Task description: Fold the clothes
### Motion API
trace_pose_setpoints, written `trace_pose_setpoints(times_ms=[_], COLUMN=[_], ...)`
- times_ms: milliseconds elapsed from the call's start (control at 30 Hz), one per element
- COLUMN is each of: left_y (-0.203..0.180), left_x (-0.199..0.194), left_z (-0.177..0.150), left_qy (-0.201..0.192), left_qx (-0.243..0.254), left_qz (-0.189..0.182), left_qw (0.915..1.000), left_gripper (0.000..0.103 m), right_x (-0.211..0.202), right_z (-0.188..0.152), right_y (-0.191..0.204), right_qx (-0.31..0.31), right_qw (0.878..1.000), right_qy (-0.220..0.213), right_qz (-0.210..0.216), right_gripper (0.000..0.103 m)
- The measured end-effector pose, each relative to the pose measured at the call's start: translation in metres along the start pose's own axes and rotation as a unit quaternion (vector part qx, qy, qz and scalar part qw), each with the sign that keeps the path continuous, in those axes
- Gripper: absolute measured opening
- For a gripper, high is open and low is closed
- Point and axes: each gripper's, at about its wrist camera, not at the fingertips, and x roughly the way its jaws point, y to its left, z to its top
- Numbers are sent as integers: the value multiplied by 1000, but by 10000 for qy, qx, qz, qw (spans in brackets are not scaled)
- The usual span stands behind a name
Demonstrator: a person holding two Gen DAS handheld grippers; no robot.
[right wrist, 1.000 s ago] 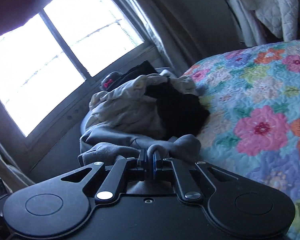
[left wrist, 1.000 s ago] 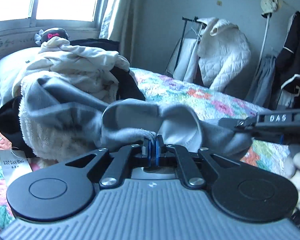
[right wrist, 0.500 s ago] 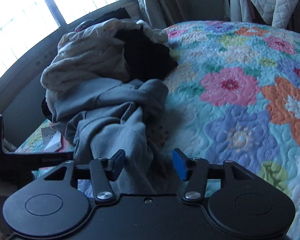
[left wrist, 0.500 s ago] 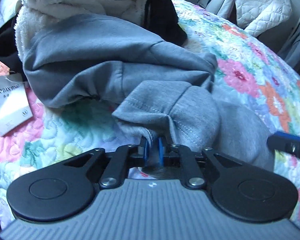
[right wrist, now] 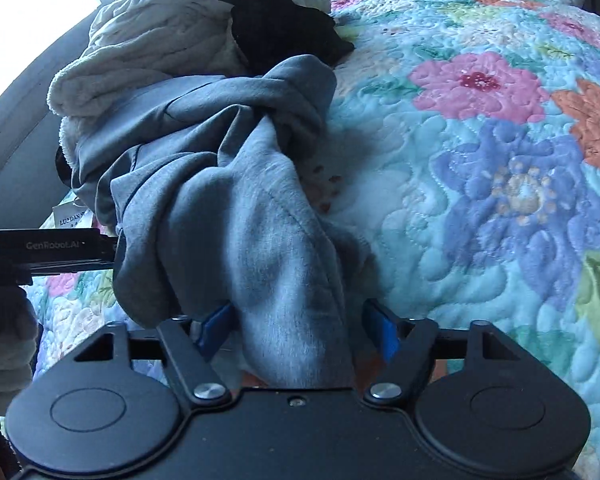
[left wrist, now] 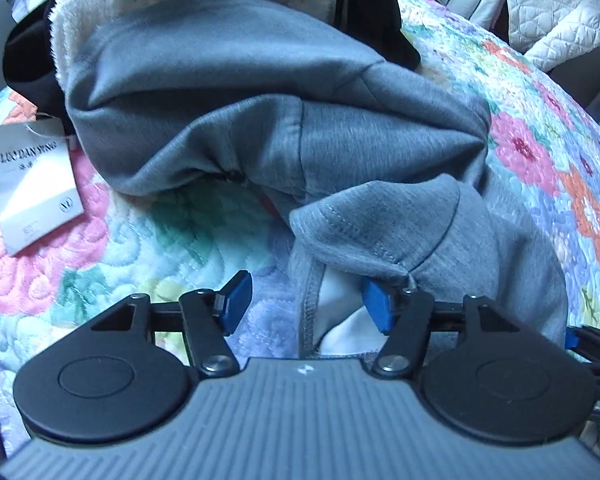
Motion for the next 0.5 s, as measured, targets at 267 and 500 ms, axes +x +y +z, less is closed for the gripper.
trace_pose_setpoints(times_ms=[267, 500], left_y=[3, -11], left_x=[8, -2], left_z=[-3, -6], left_qy=[75, 159], left_qx=[-128, -245], left_qz=[-61, -658], left_qw=[9999, 9974], left_gripper=[67, 67], right_x=[-31, -94], right_z=[11, 39], right_y=[7, 12], right_qx=[-92, -421], right_qw=[9969, 9880], right_qy=[-760, -1475], right_qz=[182, -200], right_gripper=[16, 14])
